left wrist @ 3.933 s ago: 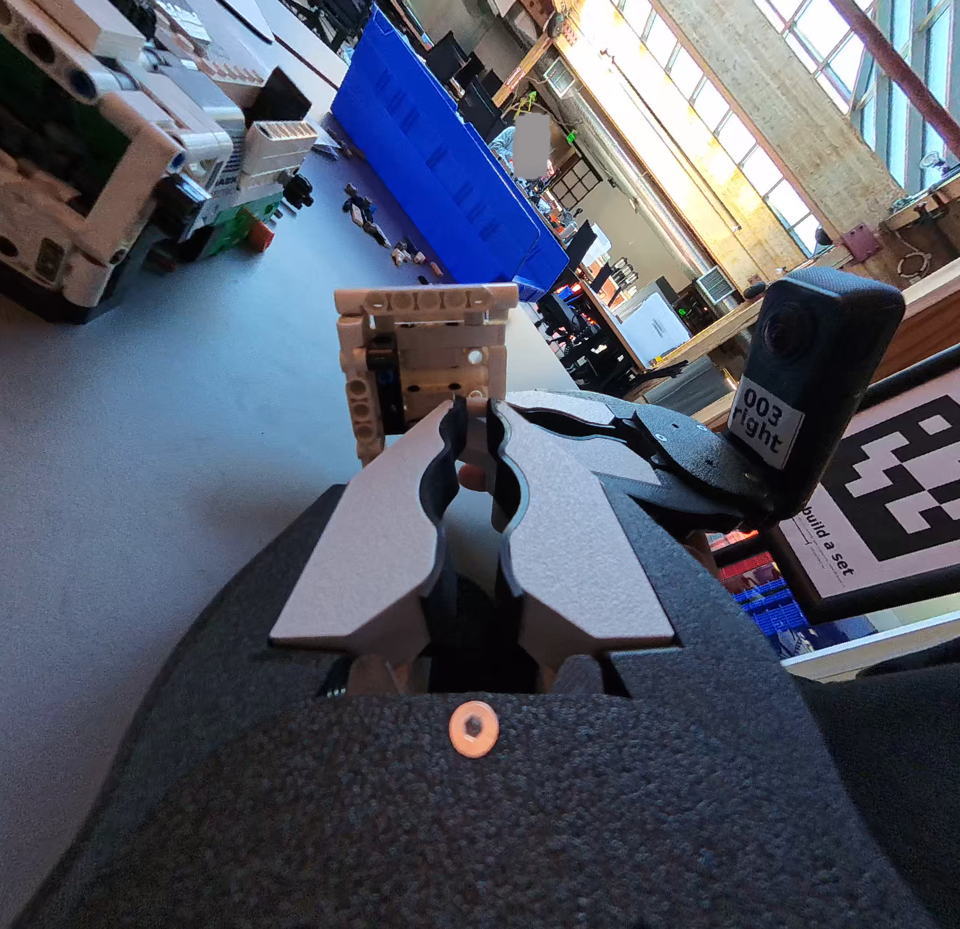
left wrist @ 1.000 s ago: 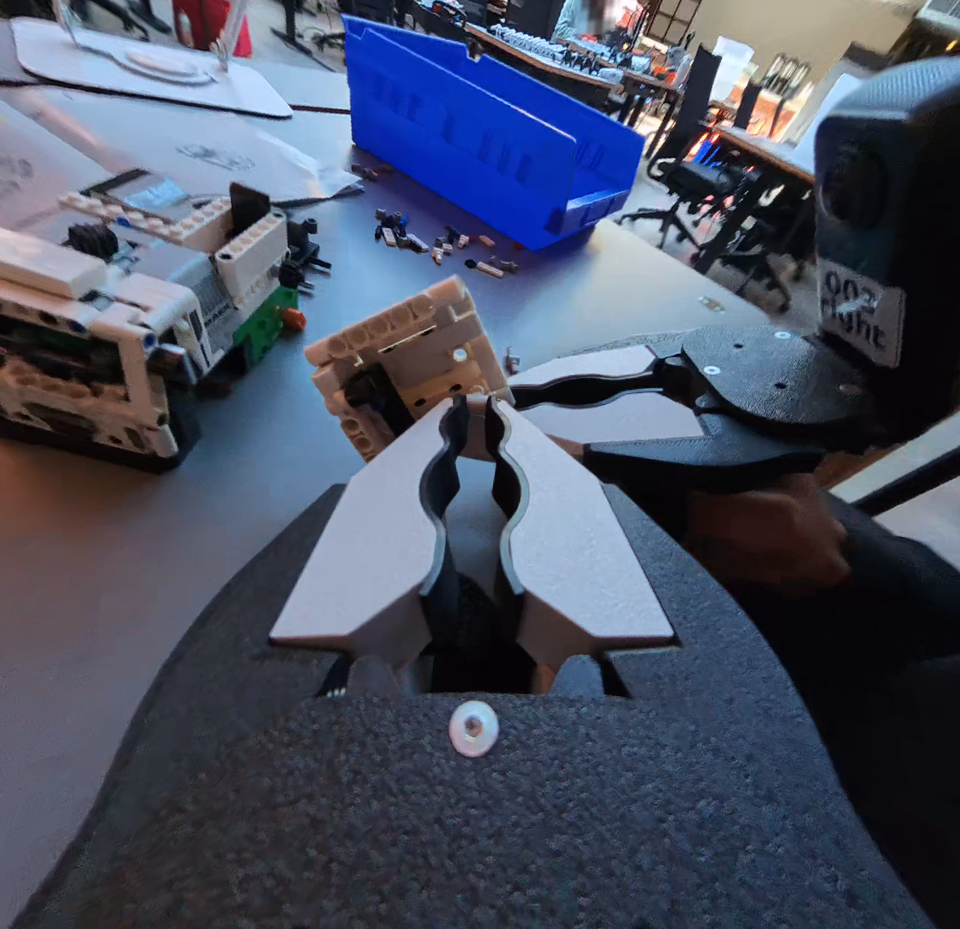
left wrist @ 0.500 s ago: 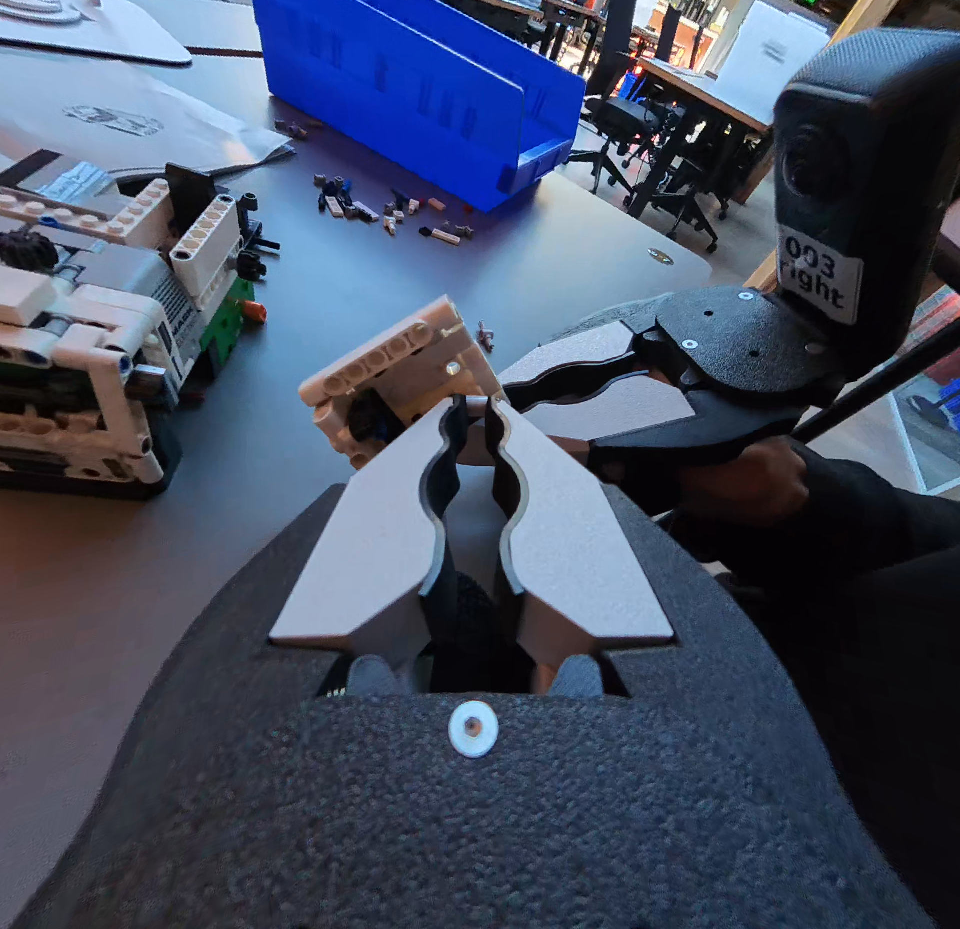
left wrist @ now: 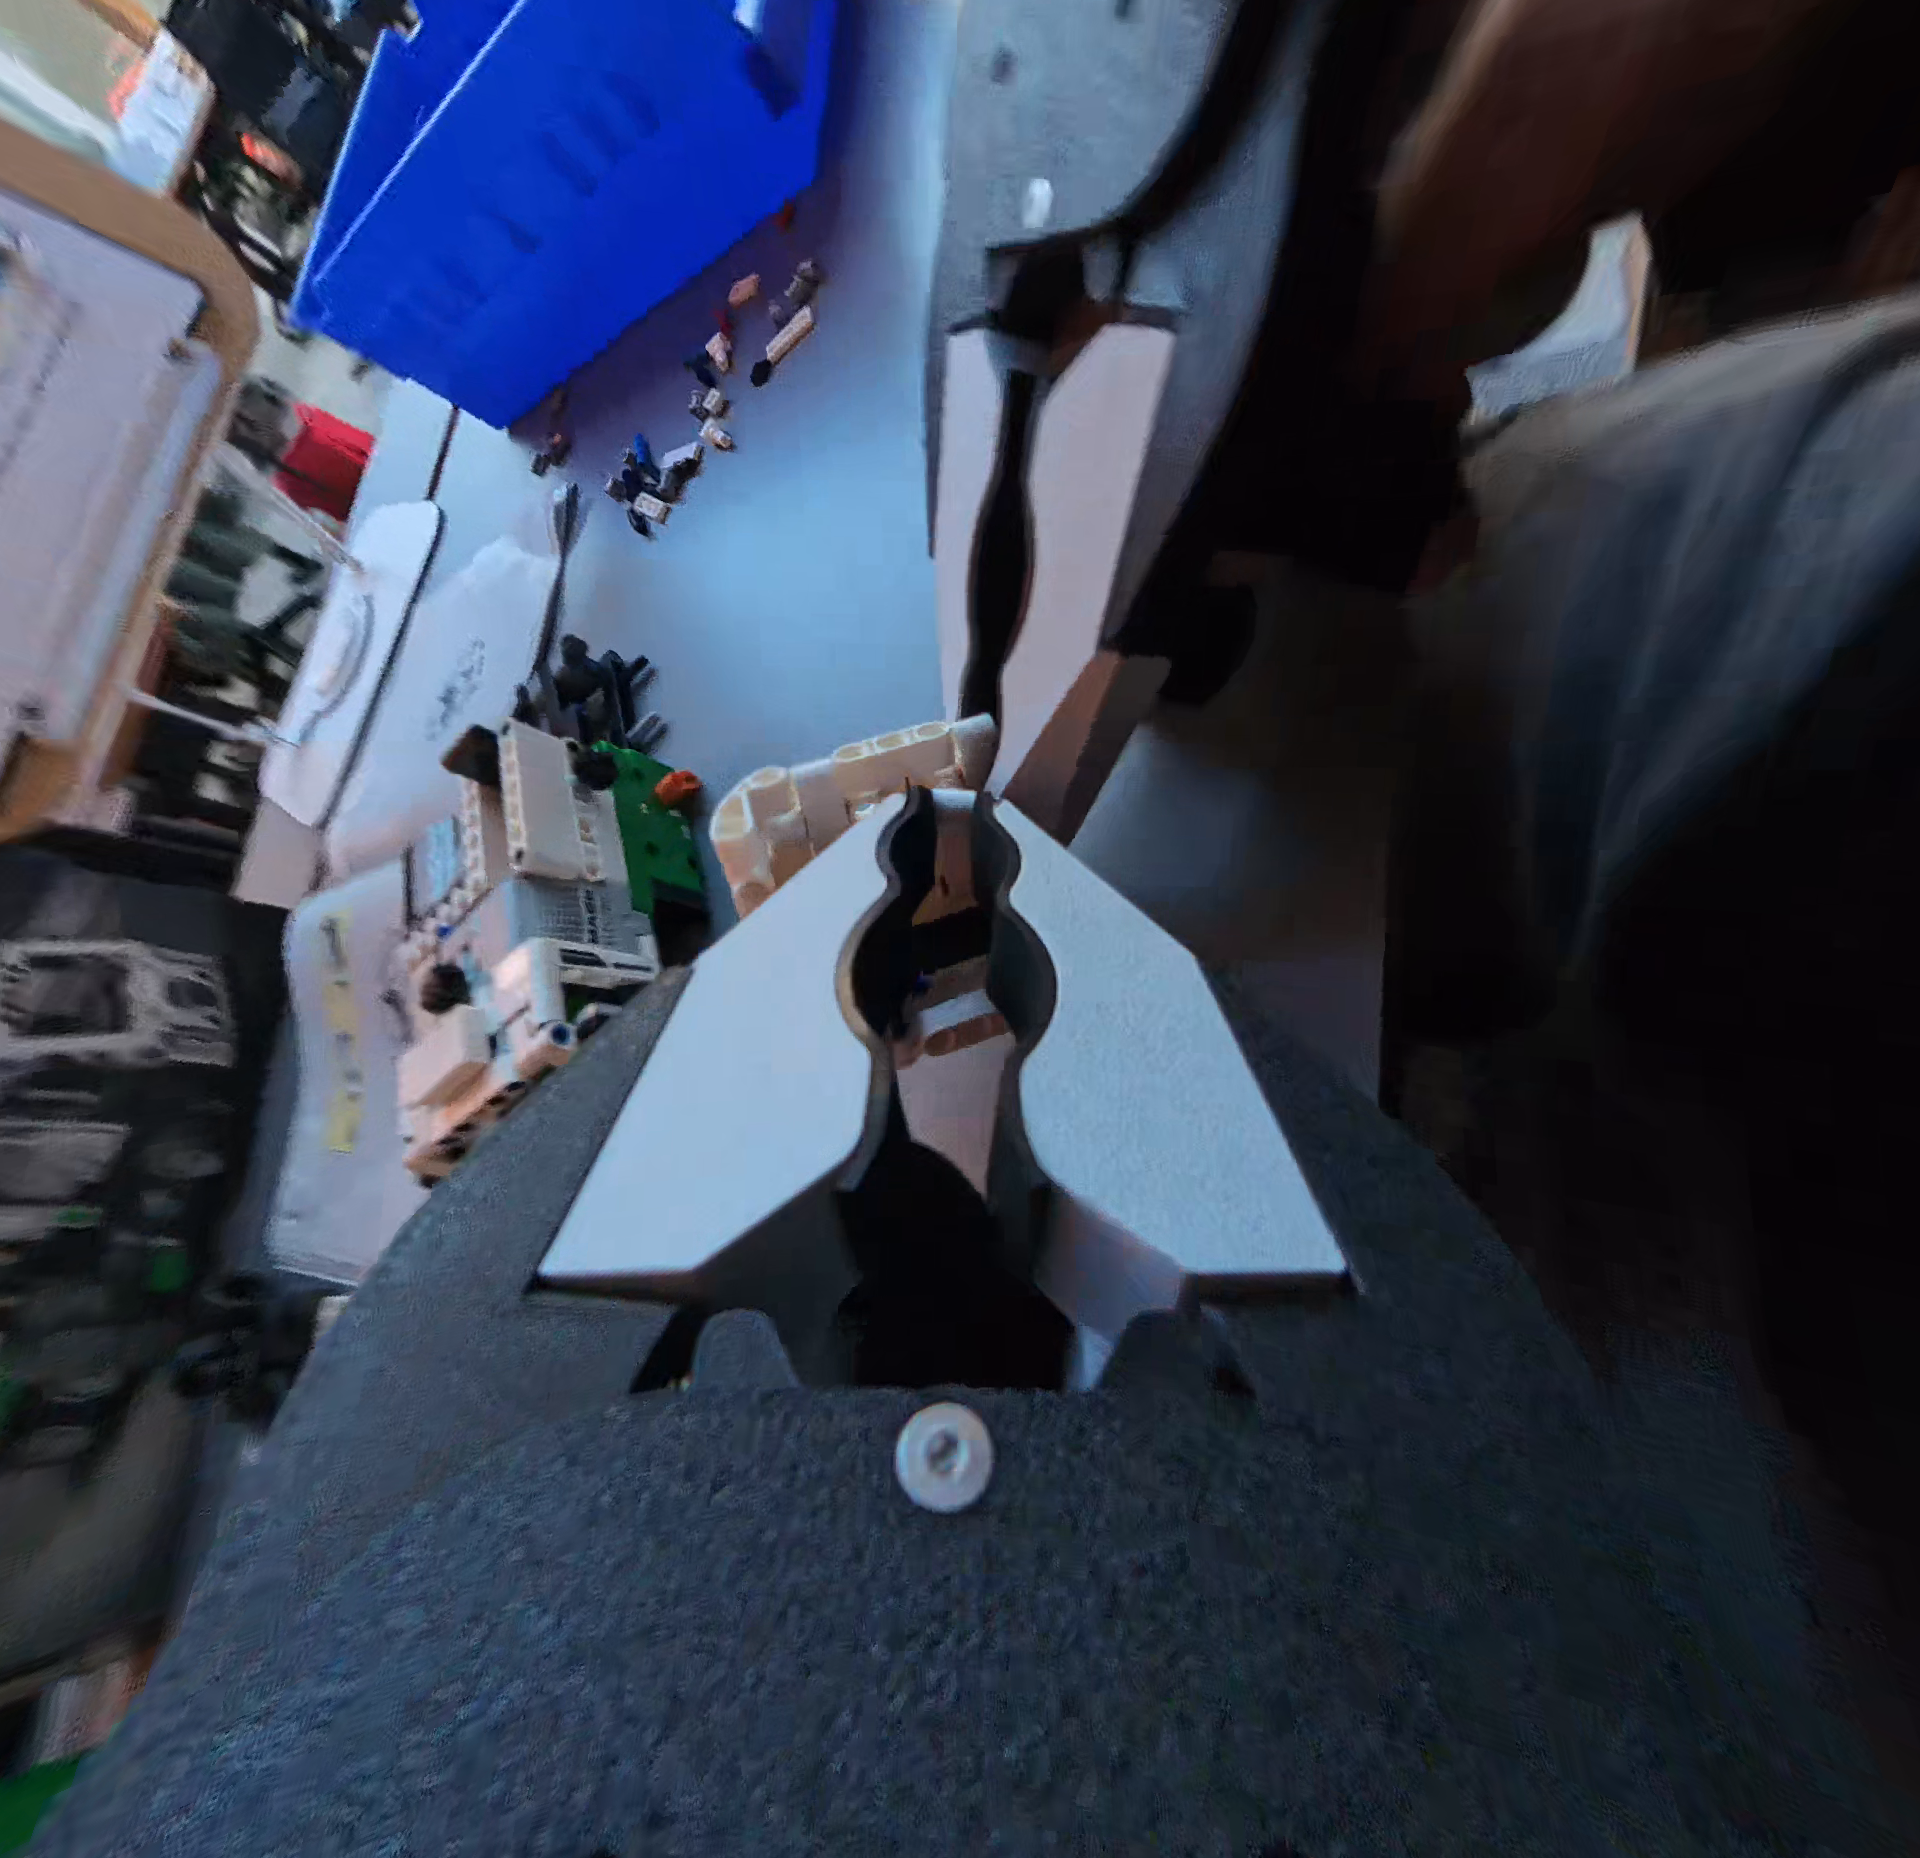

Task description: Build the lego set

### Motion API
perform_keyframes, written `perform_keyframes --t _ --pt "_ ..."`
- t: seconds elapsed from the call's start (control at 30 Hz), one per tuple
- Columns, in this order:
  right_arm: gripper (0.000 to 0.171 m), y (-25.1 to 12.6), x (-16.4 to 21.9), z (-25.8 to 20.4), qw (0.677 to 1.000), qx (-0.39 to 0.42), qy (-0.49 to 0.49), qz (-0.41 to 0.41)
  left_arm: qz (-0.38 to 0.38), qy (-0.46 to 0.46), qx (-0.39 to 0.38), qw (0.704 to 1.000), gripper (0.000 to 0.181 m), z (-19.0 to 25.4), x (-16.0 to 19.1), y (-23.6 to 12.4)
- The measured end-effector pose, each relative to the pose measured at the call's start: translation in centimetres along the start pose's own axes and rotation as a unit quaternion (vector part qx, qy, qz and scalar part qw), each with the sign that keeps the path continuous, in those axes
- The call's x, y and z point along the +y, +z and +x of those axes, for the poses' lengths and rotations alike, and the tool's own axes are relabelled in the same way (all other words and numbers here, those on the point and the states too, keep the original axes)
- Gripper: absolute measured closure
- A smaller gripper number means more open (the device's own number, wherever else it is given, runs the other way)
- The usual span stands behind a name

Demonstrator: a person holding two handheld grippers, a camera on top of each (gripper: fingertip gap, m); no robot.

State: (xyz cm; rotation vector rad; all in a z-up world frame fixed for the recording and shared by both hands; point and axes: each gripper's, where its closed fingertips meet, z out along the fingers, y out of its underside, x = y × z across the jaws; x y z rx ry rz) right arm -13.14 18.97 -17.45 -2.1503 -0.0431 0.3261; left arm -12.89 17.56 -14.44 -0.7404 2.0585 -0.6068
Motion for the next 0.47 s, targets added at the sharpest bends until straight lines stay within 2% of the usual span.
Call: perform_keyframes --t 0.27,0.47 --pt "0.163 0.24 0.21 0.07 1.0 -0.017 0.002 -0.018 -0.047 0.205 -0.022 0.977 0.175 -0.1 0.38 0.15" --pt "0.163 0.31 0.01 0.05 1.0 -0.021 0.009 -0.013 -0.095 0.373 -0.041 0.922 0.176 -0.29 0.37 0.12"
